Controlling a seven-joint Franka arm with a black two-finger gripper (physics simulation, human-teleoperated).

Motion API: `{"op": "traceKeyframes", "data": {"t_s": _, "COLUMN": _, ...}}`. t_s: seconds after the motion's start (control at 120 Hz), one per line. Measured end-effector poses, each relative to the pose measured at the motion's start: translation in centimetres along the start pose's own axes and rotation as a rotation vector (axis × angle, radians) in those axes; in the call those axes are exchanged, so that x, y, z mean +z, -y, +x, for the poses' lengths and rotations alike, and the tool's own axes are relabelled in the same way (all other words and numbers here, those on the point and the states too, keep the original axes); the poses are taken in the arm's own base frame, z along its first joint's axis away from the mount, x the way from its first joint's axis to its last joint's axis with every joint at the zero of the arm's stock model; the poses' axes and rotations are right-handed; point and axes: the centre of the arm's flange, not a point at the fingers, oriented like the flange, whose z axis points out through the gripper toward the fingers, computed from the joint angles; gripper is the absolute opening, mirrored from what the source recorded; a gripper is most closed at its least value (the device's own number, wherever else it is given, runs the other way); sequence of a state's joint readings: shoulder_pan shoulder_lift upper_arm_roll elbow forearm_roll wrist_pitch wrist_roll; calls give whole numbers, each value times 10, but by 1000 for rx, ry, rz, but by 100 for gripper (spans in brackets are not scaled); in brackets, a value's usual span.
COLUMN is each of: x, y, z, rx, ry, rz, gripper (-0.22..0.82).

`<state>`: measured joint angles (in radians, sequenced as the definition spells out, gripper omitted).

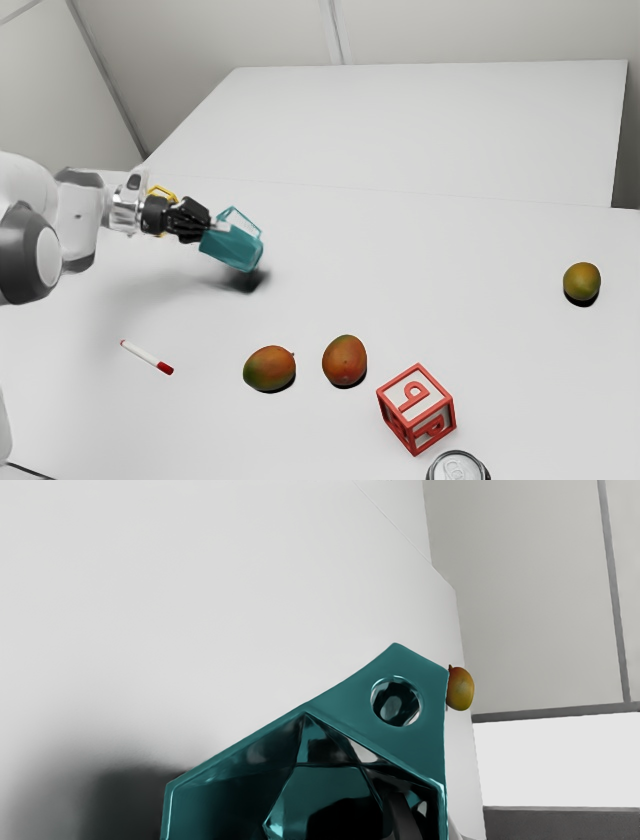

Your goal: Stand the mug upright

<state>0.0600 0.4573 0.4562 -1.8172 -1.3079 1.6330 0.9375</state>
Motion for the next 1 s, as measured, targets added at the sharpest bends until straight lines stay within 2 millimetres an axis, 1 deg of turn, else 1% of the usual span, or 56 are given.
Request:
{"op": "traceKeyframes", "data": {"t_s": 0.058, "x": 2, "y": -27, "z": 14, "rx": 55, "ry": 13, "rz": -11, "gripper": -18}}
{"op": "traceKeyframes", "data": {"t_s": 0.1, "x": 5, "y": -52, "z": 31, "rx": 119, "ry": 42, "rz": 5, "gripper": -18}}
{"op": "traceKeyframes", "data": {"t_s": 0.142, "x": 12, "y": -77, "z": 46, "rx": 187, "ry": 96, "rz": 42, "gripper": -18}}
{"op": "traceKeyframes", "data": {"t_s": 0.175, "x": 24, "y": -92, "z": 53, "rx": 235, "ry": 156, "rz": 83, "gripper": -18}}
{"op": "traceKeyframes", "data": {"t_s": 0.225, "x": 44, "y": -113, "z": 60, "rx": 309, "ry": 257, "rz": 166, "gripper": -18}}
{"op": "traceKeyframes", "data": {"t_s": 0.308, "x": 77, "y": -140, "z": 67, "rx": 428, "ry": 427, "rz": 336, "gripper": -18}}
{"op": "traceKeyframes", "data": {"t_s": 0.358, "x": 93, "y": -156, "z": 69, "rx": 494, "ry": 516, "rz": 444, "gripper": -18}}
{"op": "traceKeyframes", "data": {"t_s": 0.425, "x": 109, "y": -170, "z": 69, "rx": 556, "ry": 614, "rz": 582, "gripper": -18}}
{"op": "traceKeyframes", "data": {"t_s": 0.508, "x": 114, "y": -167, "z": 74, "rx": 585, "ry": 639, "rz": 727, "gripper": -18}}
{"op": "traceKeyframes", "data": {"t_s": 0.667, "x": 124, "y": -137, "z": 82, "rx": 610, "ry": 555, "rz": 896, "gripper": -18}}
{"op": "traceKeyframes", "data": {"t_s": 0.733, "x": 131, "y": -123, "z": 80, "rx": 609, "ry": 518, "rz": 933, "gripper": -18}}
{"op": "traceKeyframes", "data": {"t_s": 0.783, "x": 137, "y": -115, "z": 76, "rx": 607, "ry": 494, "rz": 952, "gripper": -18}}
{"op": "traceKeyframes", "data": {"t_s": 0.817, "x": 140, "y": -113, "z": 68, "rx": 604, "ry": 481, "rz": 960, "gripper": -18}}
{"op": "traceKeyframes", "data": {"t_s": 0.85, "x": 141, "y": -115, "z": 61, "rx": 604, "ry": 465, "rz": 967, "gripper": -18}}
{"op": "traceKeyframes", "data": {"t_s": 0.908, "x": 143, "y": -119, "z": 54, "rx": 605, "ry": 433, "rz": 979, "gripper": -18}}
{"op": "traceKeyframes", "data": {"t_s": 1.0, "x": 144, "y": -117, "z": 46, "rx": 591, "ry": 396, "rz": 991, "gripper": -18}}
